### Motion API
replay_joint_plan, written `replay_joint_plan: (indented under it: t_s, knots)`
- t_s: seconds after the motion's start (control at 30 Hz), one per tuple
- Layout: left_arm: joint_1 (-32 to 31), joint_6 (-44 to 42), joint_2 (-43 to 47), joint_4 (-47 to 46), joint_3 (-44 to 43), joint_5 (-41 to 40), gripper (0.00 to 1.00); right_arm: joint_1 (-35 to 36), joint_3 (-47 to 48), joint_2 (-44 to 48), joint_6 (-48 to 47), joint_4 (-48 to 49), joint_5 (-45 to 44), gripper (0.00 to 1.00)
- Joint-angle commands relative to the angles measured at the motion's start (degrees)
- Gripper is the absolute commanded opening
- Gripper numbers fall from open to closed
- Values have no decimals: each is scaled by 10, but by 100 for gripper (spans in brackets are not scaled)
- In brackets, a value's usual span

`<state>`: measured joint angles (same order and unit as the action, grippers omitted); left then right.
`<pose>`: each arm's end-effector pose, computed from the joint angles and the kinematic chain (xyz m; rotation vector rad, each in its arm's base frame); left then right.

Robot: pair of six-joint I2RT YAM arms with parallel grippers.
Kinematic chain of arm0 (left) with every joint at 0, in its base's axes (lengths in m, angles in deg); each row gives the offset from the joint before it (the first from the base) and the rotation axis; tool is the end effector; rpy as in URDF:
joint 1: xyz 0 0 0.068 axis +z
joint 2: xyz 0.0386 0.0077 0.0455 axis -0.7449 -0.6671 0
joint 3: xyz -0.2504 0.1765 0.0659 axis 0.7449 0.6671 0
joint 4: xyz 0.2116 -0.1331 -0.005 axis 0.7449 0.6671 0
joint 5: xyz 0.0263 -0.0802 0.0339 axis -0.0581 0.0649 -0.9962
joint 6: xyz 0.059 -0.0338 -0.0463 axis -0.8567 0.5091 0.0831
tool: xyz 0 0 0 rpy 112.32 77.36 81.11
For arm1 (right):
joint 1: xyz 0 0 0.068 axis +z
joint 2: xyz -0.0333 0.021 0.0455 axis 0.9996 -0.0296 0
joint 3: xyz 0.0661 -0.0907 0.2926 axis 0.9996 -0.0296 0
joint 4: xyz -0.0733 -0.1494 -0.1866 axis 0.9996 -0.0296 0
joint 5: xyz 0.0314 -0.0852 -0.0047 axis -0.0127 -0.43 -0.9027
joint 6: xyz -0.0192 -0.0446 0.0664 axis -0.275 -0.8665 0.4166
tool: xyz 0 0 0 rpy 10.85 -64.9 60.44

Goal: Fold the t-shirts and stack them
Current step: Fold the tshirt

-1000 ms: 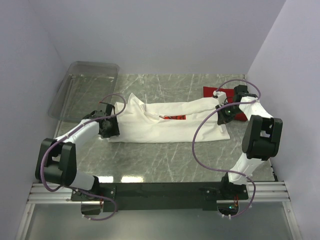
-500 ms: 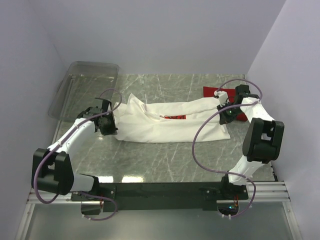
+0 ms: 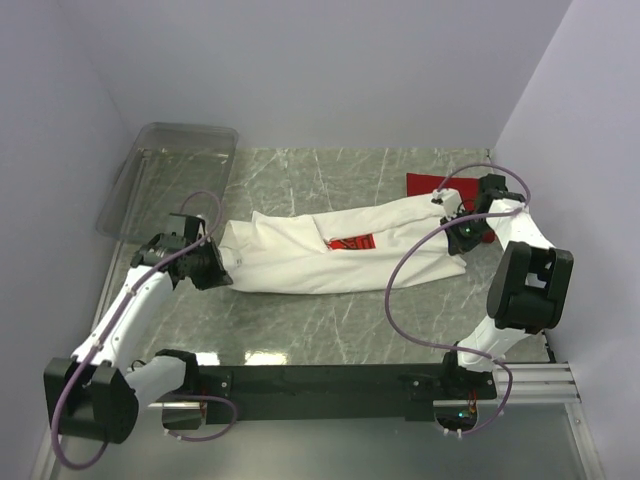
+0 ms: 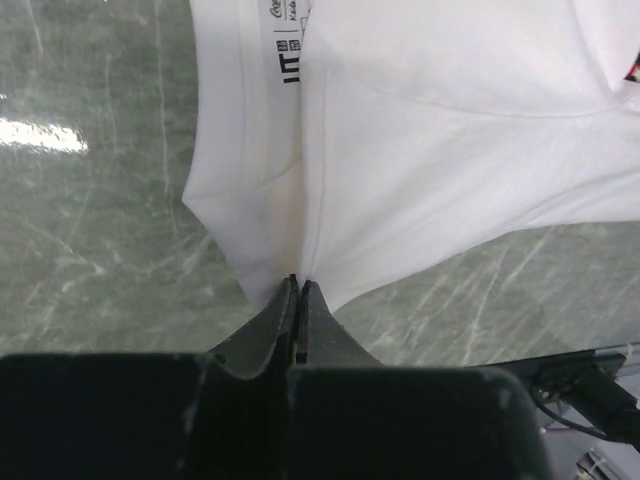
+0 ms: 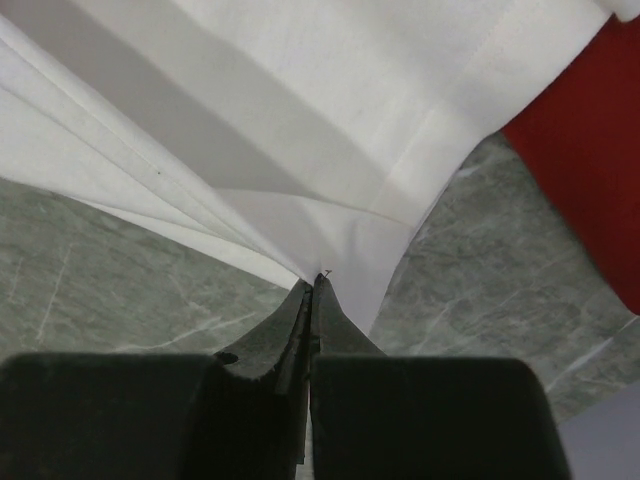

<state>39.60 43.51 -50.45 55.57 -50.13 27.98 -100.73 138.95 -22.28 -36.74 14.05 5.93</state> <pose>0.1872 -0.0414 0.2531 -0.5130 2.6429 -0.4830 0.3185 -0.0446 0.2301 -0.9072 2.5704 0.2368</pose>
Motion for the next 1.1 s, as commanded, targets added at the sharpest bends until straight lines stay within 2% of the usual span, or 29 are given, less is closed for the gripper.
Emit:
replay_joint_plan:
  t_s: [0.0,0.2,0.47,0.5,0.57,0.6,0.67,0.77,0.8,0.9,1.07]
  knots:
    - [3,14,40,34,20,20,1,-11,-1,8,-22,-10,-17,0]
    - [4,25,81,27,71,31,1,-15,-13,6,-18,-5,-13,0]
    - [2,25,104,52,86,67,1,-16,-16,1,-36,-24,-16,0]
    - [2,22,102,55,86,69,5,-16,-16,1,-40,-26,-15,0]
    - [3,16,98,60,87,76,19,-16,-16,2,-46,-33,-19,1]
    - [2,14,98,67,87,82,34,-16,-15,4,-48,-36,-22,4]
    - [3,12,112,76,75,78,49,-16,-15,13,-50,-36,-29,15]
    - [3,19,145,96,47,45,60,-20,-11,32,-44,-34,-30,25]
    - [3,22,151,98,26,36,61,-22,-7,38,-40,-33,-30,33]
    - [3,33,169,70,13,20,63,-30,0,63,-21,-14,-23,42]
    - [4,57,165,-38,49,29,64,-51,7,70,-7,-18,7,44]
